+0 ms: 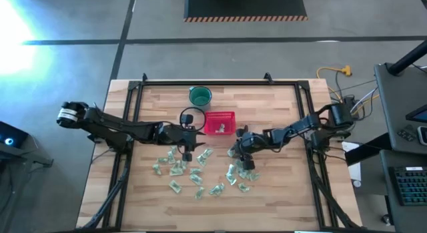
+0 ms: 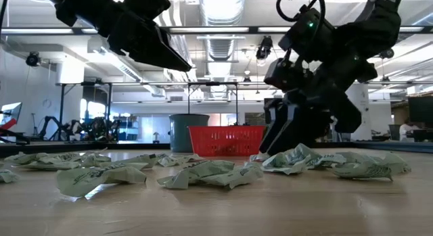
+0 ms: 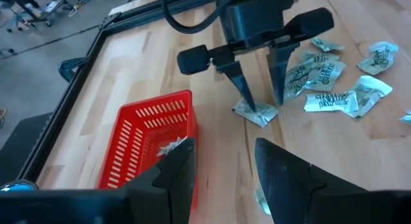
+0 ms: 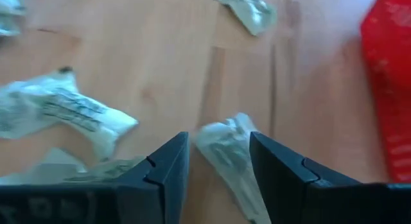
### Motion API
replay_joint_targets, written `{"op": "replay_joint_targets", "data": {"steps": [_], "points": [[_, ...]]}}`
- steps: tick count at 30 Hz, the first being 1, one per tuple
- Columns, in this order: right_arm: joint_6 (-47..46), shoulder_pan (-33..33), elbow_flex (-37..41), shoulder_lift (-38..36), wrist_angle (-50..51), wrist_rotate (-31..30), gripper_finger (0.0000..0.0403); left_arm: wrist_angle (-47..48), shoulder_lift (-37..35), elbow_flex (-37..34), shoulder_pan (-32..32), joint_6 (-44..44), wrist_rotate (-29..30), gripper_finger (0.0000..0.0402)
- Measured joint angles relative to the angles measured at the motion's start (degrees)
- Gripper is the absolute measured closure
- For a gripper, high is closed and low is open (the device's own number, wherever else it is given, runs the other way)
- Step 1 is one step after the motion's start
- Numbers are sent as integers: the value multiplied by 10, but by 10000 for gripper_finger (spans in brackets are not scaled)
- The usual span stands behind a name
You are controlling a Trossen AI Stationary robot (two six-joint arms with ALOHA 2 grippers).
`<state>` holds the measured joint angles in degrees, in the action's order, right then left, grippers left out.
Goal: Pick and place items into bin
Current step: Put the light green stevia packet into the red bin
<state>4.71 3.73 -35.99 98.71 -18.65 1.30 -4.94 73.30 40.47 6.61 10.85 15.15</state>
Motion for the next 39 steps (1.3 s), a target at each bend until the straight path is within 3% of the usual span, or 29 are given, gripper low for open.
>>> {"op": "replay_joint_targets", "data": {"steps": [14, 19, 27, 33, 39], "points": [[-62, -1, -1, 14, 18, -15, 259, -1, 0, 0, 0, 0, 1, 258], [-76, -1, -1, 12, 20, -16, 294, -5, 0, 0, 0, -1, 1, 258], [-76, 0, -2, 7, 24, -15, 386, -6, 0, 0, 0, -2, 1, 258], [-71, 7, -2, -18, 9, -11, 394, -5, 0, 0, 0, -2, 1, 258], [-32, 6, -2, -92, -5, -18, 394, -6, 0, 0, 0, -2, 1, 258]]}}
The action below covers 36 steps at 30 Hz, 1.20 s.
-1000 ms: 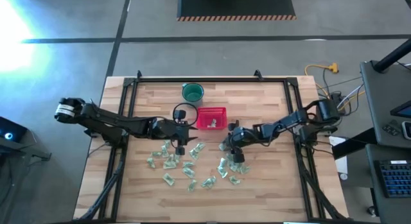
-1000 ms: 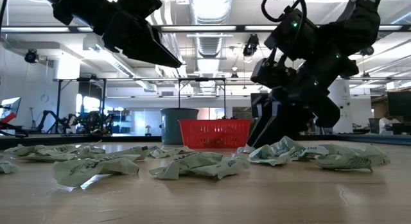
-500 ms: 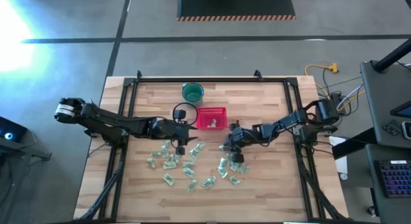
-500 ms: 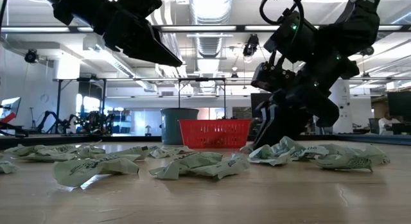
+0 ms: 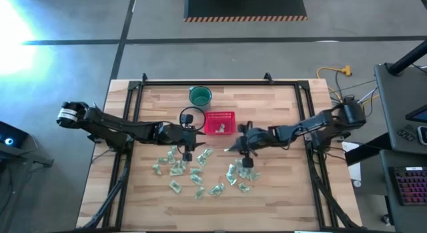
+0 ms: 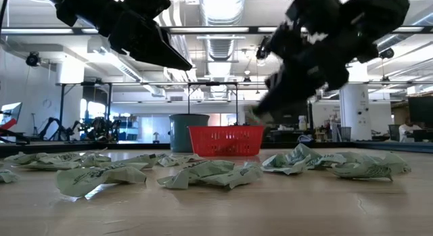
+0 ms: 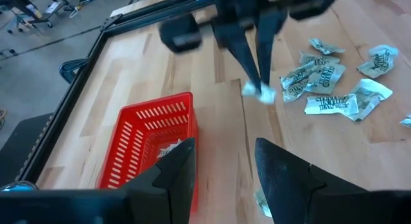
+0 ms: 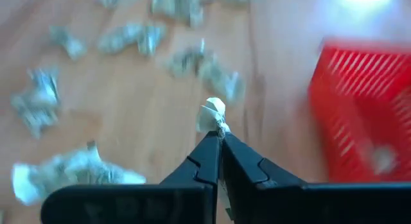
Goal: Pick and place items into bin
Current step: Put the light green stevia packet into the red bin
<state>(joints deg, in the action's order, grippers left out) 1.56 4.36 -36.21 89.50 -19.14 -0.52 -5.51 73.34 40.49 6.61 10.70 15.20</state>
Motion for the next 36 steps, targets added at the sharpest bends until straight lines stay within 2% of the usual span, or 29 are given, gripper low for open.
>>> {"op": "replay_joint_targets", "data": {"steps": [2, 6, 8, 18, 24, 31, 36], "points": [[24, 0, 0, -28, 0, -42, 394, 0, 0, 0, 0, 0, 0, 258], [65, -5, 0, -64, -20, -185, 394, 0, 0, 0, 0, 0, 0, 258], [78, -14, 0, -68, -42, -225, 394, 0, 0, 0, 0, 0, 0, 258], [47, -86, 0, -19, -80, -217, 394, 0, 1, 0, 0, -13, 0, 258], [35, -104, -4, 35, -160, -201, 394, 0, 1, 0, 0, -13, 0, 258], [62, -106, -53, 90, -158, -185, 392, 0, 1, 0, 0, -13, 0, 258], [74, -106, -82, 101, -117, -185, 366, 1, 1, 0, 0, -13, 0, 258]]}}
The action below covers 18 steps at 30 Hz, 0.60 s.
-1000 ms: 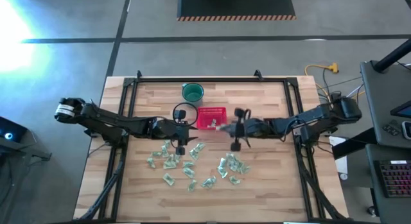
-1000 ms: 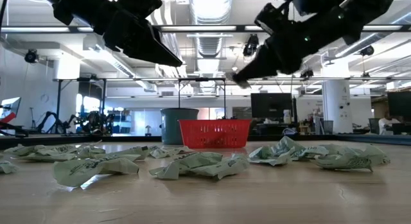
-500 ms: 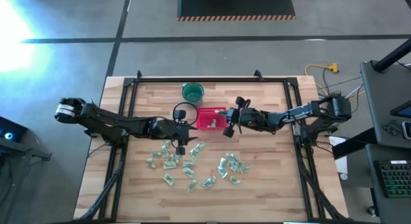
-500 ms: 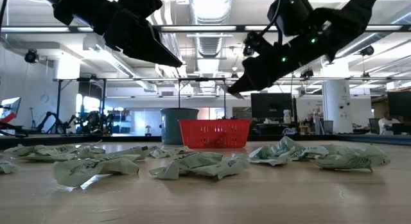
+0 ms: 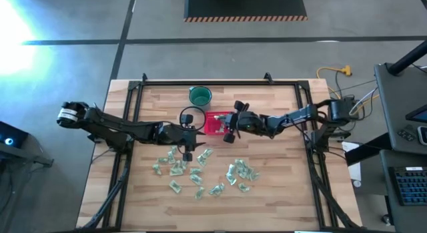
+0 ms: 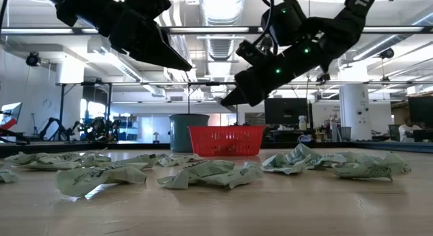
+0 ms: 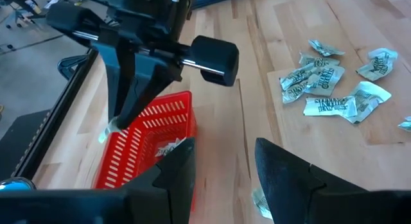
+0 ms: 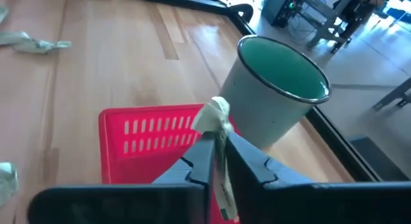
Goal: Pick and place items into bin
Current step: Put the light green stevia packet into the red bin
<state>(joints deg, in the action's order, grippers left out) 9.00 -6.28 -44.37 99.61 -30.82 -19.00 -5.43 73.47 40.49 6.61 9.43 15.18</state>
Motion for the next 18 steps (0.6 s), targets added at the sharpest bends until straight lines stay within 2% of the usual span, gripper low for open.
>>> {"op": "replay_joint_targets", "data": {"steps": [8, 13, 18], "points": [[3, 1, -6, -32, 47, 0, 311, 16, 0, -1, 2, -1, 0, 258], [2, 9, -6, -77, 110, 2, 298, 112, -4, 0, 4, -42, 0, 258], [-5, 20, -6, -120, 185, 53, 304, 226, -4, 1, 3, -135, 0, 258]]}}
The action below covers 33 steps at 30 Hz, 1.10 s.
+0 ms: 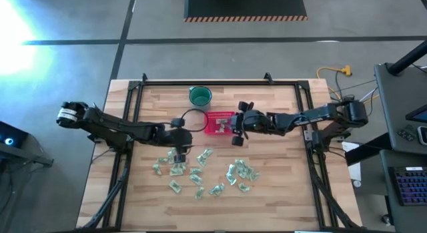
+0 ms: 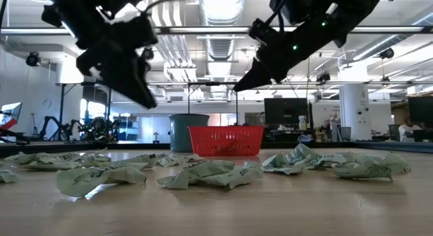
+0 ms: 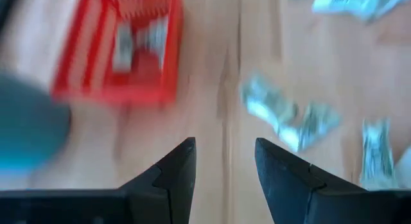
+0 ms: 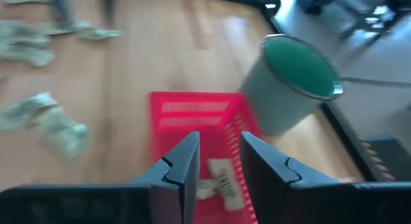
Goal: Pick and place items into bin
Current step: Put the light green stevia packet into the red bin
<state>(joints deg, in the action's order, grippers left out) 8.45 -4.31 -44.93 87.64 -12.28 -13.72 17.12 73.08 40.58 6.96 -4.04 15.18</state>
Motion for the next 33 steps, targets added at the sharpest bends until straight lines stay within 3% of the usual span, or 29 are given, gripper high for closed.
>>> {"op": "replay_joint_targets", "data": {"steps": [5, 14, 25, 33], "points": [[-16, 9, 1, -15, 27, 42, 316, 89, 0, 0, 1, -99, -2, 258], [-5, 19, 2, -13, 36, 84, 332, 186, 0, 0, 3, -168, -30, 258], [-5, 19, 2, -13, 50, 84, 328, 242, 0, 0, 3, -319, -32, 258], [-4, 19, 2, -13, 50, 84, 331, 234, 18, -11, 2, -404, -30, 258]]}}
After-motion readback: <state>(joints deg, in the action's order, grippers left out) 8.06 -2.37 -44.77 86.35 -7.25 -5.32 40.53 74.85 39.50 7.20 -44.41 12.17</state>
